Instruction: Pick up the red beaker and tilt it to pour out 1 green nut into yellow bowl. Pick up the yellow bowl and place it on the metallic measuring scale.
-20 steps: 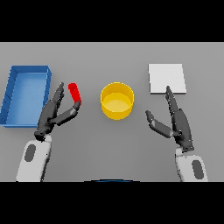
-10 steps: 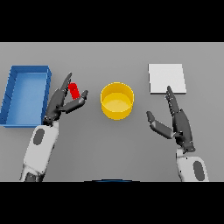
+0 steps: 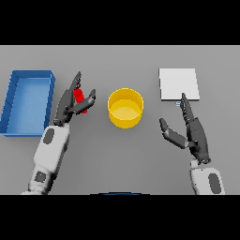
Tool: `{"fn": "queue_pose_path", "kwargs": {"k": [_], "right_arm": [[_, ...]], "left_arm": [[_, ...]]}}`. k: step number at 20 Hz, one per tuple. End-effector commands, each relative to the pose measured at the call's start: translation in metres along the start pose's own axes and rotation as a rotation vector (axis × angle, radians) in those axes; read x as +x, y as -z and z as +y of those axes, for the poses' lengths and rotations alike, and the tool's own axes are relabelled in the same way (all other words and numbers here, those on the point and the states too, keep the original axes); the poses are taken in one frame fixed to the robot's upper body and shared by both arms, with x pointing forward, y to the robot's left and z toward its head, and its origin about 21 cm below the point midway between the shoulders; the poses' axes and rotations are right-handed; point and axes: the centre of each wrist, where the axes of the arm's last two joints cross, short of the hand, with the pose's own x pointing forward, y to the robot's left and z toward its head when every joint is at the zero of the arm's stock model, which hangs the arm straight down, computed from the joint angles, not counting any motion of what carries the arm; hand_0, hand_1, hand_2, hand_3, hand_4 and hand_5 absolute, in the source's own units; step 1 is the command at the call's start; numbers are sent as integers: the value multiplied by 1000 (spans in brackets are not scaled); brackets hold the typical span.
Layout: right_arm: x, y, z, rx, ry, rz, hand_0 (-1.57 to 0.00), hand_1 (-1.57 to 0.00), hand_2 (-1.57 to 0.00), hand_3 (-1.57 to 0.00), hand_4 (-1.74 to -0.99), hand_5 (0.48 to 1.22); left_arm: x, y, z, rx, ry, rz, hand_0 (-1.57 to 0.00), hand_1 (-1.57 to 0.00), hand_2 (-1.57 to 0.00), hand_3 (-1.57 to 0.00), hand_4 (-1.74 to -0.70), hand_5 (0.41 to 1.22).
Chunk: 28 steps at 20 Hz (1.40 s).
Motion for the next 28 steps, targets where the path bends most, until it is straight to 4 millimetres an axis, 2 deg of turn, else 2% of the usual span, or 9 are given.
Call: {"fn": "queue_pose_path", "kwargs": {"k": [1,2,5,9,10,12,14,18,28], "right_arm": [[2,-2,-1,-5,-3,-15,1,1,1,1,-1242,645],[0,-1,0,2,-9,-8,1,1,1,1,-1240,645],[1,0,5,-3,5,-12,1,1,1,1,-1239,648],[3,1,0,-9,-3,-19,1,1,1,1,-1242,650],[5,1,3,-6,16,-26,1,1,1,1,-1250,647],[2,1,2,0,21,-21,1,1,1,1,-1255,644],[0,0,4,-3,5,-14,1,1,1,1,-1245,642],[-2,-4,5,-3,-3,-28,1,1,1,1,-1236,644],[-1,0,1,-5,-50,-53,1,1,1,1,-1219,661]], "left_arm": [[-3,0,-3,9,-13,-9,-81,-94,-157,-133,-1364,761],[-2,2,-4,20,-21,-16,-207,-230,-287,-254,-1401,787],[-3,2,-11,65,34,-4,-755,-783,-844,-884,-1519,999],[0,4,-19,40,82,-28,-1237,-1248,-1273,-1154,-1636,1130],[-1,3,-18,40,82,-28,-1304,-1313,-1333,-1237,-1597,1148],[2,4,-15,44,88,-23,-1400,-1406,-1419,-1357,-1542,1174],[2,5,-12,34,10,-46,-1462,-1465,-1473,-1434,-1614,1165],[28,9,-6,24,-79,-116,-1526,-1528,-1531,-1515,-1689,1140],[64,25,24,-45,97,-141,-1556,-1557,-1558,-1553,-1724,1139]]}}
